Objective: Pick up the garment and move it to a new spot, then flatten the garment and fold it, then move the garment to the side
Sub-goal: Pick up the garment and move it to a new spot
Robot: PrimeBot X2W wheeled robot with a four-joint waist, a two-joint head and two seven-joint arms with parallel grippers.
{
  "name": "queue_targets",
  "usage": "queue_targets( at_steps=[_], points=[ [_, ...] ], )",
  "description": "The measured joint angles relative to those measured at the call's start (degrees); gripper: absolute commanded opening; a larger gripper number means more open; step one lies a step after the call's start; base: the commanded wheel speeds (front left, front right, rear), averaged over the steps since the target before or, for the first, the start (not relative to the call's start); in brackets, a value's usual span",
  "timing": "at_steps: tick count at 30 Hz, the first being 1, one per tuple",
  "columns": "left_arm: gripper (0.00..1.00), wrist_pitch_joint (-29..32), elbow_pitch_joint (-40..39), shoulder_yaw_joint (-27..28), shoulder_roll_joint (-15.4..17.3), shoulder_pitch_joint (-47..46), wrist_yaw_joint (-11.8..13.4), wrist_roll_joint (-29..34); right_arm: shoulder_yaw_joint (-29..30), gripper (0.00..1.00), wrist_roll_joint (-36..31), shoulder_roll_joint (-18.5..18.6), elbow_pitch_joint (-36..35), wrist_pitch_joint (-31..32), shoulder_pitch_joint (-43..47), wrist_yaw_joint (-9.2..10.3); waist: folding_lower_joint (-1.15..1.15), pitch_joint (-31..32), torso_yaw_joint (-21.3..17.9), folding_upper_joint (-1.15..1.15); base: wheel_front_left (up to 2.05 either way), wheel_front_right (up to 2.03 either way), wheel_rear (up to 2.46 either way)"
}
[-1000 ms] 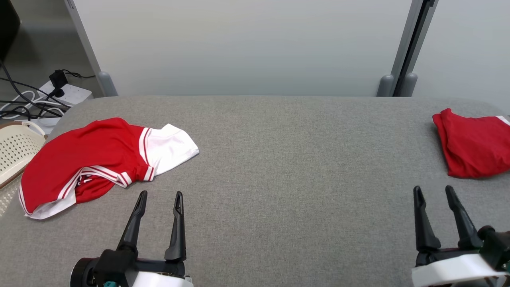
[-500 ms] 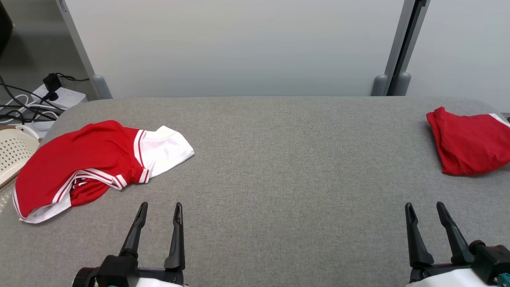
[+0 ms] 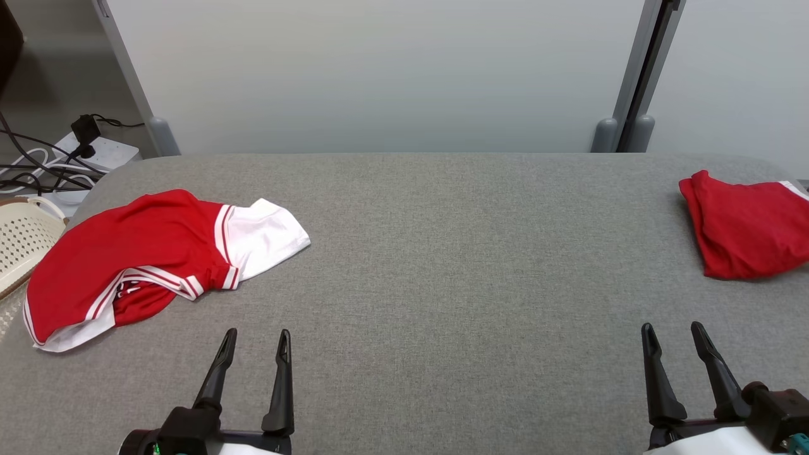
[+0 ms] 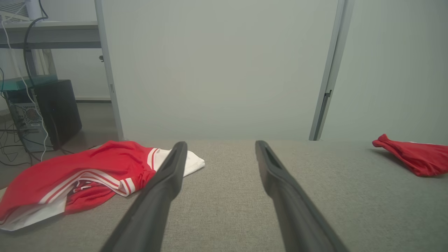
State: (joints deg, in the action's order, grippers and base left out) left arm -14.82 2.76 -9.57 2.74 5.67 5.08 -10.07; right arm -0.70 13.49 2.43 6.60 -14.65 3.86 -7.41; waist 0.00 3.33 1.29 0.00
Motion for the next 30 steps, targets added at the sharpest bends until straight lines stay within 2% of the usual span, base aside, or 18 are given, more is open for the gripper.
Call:
queue_targets(
  at_steps=[7, 15, 30],
  points=[
    [1.00, 0.0, 2.2, -0.3, 0.0, 0.0, -0.6, -0.1, 0.1, 1.00, -0.1, 0.0, 0.5, 0.0, 0.0, 0.00, 0.00, 0.1, 0.8, 0.00, 0.00, 0.00, 0.00],
    [1.00, 0.0, 4.5, -0.4, 0.0, 0.0, -1.5, 0.1, -1.0, 1.00, -0.3, -0.1, 1.0, 0.0, 0.0, 0.00, 0.00, 0.0, 3.7, 0.00, 0.00, 0.00, 0.00],
    [1.00, 0.1, 4.1, 0.3, 0.0, -0.3, -1.5, 1.5, -5.4, 1.00, 1.2, -0.1, 0.7, 0.0, 0.0, 0.00, 0.00, -0.6, 13.8, 0.00, 0.00, 0.00, 0.00]
  ],
)
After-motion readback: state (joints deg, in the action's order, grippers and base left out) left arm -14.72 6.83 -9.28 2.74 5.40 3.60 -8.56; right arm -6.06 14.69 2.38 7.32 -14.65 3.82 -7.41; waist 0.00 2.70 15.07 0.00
